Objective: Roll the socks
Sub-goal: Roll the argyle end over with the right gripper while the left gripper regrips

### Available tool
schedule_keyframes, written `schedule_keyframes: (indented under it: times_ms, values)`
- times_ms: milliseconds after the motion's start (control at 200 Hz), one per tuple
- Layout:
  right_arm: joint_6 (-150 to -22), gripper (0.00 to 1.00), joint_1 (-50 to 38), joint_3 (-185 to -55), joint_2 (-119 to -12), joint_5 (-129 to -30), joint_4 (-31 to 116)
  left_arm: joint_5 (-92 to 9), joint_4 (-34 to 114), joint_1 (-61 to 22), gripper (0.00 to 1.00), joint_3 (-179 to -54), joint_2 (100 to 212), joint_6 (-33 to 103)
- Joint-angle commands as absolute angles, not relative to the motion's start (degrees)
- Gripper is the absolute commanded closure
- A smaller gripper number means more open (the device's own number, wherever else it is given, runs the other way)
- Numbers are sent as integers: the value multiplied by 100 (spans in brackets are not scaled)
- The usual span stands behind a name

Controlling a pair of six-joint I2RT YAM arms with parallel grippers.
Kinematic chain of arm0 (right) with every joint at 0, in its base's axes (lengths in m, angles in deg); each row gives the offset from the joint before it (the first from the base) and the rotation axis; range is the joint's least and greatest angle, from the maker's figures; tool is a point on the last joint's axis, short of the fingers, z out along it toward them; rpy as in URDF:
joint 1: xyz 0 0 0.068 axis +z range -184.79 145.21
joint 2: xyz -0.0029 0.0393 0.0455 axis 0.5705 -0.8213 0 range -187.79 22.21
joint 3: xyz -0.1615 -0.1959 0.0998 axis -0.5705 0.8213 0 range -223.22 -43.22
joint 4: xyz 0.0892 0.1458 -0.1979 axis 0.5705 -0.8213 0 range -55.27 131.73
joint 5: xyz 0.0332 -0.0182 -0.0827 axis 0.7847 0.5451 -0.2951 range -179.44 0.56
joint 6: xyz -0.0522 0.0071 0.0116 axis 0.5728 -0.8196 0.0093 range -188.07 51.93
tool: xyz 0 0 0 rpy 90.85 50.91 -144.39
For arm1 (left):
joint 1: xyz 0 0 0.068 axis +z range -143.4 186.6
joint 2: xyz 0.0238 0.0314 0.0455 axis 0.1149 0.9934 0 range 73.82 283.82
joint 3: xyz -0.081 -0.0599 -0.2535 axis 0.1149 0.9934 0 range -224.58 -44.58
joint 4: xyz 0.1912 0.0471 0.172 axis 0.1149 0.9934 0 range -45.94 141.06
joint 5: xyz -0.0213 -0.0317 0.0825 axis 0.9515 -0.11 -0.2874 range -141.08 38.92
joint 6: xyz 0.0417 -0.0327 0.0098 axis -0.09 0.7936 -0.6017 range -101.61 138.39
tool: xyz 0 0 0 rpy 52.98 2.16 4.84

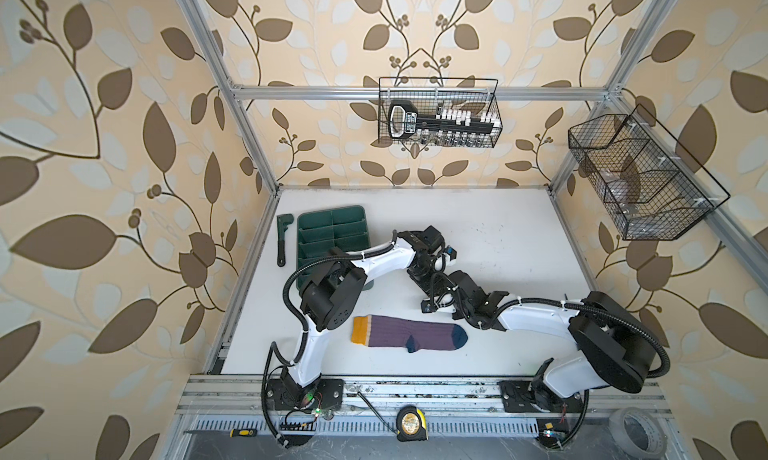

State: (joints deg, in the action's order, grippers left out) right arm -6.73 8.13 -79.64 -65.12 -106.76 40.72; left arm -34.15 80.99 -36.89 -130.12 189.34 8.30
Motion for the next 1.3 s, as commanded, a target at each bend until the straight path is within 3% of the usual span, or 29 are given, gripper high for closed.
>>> schedule_keyframes:
  times_ms: [0,150,340,500,640,715,770,930,1060,1295]
  values:
    - [-1213,100,580,-8212,-6855,-9889,2861,-3984,8264,-3799,29,-12389,18122,831]
    - [-1369,100,441,-8545,-6903,-9221,2160,-5240,7387,-3709,24,-11545,16645,786]
    - [-1455,100,198,-9165,-7054,-8158,1154,-6767,6456,-3656,1,-10407,14546,-40]
    - [-1330,100,-3,-9874,-7658,-7485,71,-6338,6717,-3656,1,-10091,13184,-1047]
    - [-1338,97,-239,-10534,-8246,-6607,-659,-4895,7567,-3794,1,-10193,12435,-1958]
    - [-1402,95,-323,-10808,-8493,-6350,-898,-5278,8010,-4440,1,-10318,12595,-2161]
    - [-1471,94,-347,-10912,-8618,-6345,-931,-6254,8142,-5119,2,-10232,12903,-2423]
    - [-1476,92,-501,-11044,-8821,-5956,-1019,-7756,7455,-6267,5,-9568,14195,-3041]
    - [-1455,91,-526,-11082,-8904,-5900,-1043,-8522,6344,-6547,8,-9398,15327,-3356]
    - [-1437,91,-541,-11192,-9095,-5747,-1138,-8675,4549,-6488,15,-9452,16672,-4107]
